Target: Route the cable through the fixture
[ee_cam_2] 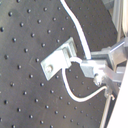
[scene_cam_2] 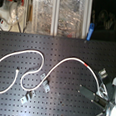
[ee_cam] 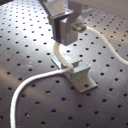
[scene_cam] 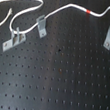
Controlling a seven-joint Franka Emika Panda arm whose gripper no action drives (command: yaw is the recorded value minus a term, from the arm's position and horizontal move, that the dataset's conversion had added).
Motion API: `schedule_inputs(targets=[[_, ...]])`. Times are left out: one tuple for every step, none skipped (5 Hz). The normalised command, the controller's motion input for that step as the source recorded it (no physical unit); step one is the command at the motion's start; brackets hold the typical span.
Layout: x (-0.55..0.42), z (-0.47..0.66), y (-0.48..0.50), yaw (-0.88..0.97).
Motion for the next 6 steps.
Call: schedule_inputs(targets=[[-0.019, 0.01, -0.073, 0.0], [-0.166, 0.16, -0.47, -0.02], [-0.005, 0.0, -0.019, 0.0], [-0.261, 0.11, -0.387, 0.06], [-0.01, 0.0, -0.034, 0.0], [-0.295, 0.11, -0.416, 0.15]])
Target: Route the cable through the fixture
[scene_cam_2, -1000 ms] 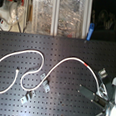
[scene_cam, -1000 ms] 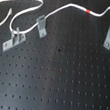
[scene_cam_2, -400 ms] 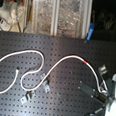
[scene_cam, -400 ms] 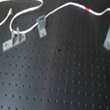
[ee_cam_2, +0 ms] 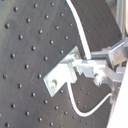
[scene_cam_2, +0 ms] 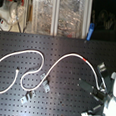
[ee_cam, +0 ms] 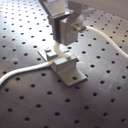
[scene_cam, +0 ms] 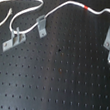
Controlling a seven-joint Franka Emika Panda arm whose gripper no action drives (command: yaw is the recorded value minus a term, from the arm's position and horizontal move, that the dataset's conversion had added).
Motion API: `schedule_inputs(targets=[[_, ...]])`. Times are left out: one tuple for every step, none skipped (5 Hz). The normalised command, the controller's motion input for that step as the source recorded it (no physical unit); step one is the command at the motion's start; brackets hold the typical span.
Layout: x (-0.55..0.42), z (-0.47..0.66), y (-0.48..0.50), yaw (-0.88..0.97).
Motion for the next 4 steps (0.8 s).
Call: schedule_inputs(targets=[[-0.25, 0.01, -0.158, 0.44], [-0.005, 0.0, -0.012, 0.0], [-0.16, 0.07, -0.243, 0.1], [-0.312, 0.1, -0.283, 0.23]])
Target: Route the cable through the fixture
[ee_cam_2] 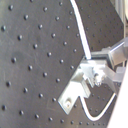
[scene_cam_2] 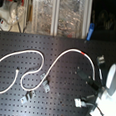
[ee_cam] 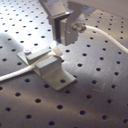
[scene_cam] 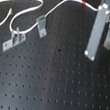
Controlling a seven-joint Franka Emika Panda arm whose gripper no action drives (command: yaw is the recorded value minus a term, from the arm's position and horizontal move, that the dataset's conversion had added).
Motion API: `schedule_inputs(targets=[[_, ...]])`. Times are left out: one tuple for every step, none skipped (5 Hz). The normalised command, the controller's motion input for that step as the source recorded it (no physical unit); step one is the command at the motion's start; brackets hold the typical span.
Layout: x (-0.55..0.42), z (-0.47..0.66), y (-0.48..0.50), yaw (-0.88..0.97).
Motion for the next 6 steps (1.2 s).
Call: schedule_inputs(targets=[[-0.005, 0.0, -0.01, 0.0], [-0.413, 0.26, -0.262, 0.09], [-0.341, 0.18, -0.215, 0.27], [-0.018, 0.0, 0.012, 0.0], [0.032, 0.0, 0.388, -0.05], [-0.032, 0.02, 0.374, 0.0]])
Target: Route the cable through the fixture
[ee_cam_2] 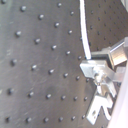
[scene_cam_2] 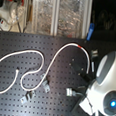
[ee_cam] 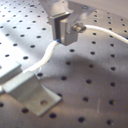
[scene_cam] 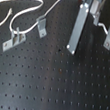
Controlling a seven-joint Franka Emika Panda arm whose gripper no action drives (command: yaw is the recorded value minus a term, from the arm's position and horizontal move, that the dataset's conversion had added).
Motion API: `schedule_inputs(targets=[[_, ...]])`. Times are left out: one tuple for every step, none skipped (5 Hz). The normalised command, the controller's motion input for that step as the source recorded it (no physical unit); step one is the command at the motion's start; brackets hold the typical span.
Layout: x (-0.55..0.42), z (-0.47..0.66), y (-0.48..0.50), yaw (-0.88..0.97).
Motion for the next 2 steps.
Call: schedule_inputs(targets=[[0.156, 0.03, 0.375, 0.0], [0.367, 0.04, 0.198, 0.18]])
